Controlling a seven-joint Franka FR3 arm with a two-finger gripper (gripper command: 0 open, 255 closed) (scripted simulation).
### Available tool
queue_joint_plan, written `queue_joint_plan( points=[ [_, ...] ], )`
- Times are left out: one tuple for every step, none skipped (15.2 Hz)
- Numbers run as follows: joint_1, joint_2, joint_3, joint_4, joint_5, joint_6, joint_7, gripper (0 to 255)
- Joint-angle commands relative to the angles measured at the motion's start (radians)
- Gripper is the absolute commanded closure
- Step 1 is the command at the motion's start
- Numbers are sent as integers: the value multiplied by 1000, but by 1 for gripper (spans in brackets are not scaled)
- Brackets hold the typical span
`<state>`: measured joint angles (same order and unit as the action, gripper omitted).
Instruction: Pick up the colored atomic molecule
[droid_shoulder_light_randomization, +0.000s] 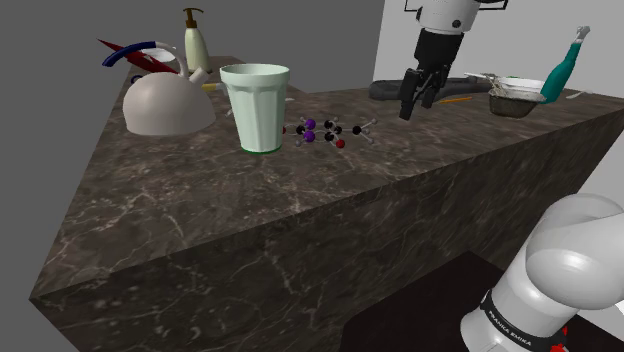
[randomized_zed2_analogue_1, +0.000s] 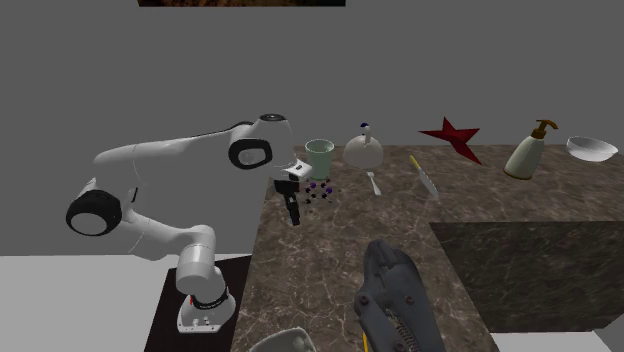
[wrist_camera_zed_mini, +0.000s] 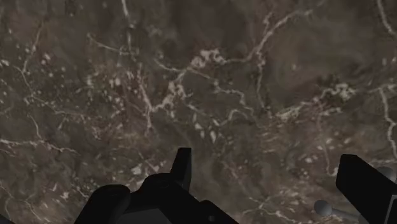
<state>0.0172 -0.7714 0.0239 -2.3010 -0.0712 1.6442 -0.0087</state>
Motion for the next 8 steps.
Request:
queue_joint_plan(
  points=[
    [0, 0, 0, 0, 0, 0, 0, 0],
    [6, 40, 13, 27, 1, 6, 5, 0],
    [11, 80, 26, 55, 2, 10, 9, 0],
    [15, 119, 40, 84, 2, 14, 14, 0],
    [20, 159, 53, 115, 1, 17, 19, 0],
    [24, 199, 66, 146, -1, 18, 24, 0],
    [28, 239, 79, 178, -4, 18, 29, 0],
    [32, 278, 92, 211, -7, 17, 34, 0]
  ],
)
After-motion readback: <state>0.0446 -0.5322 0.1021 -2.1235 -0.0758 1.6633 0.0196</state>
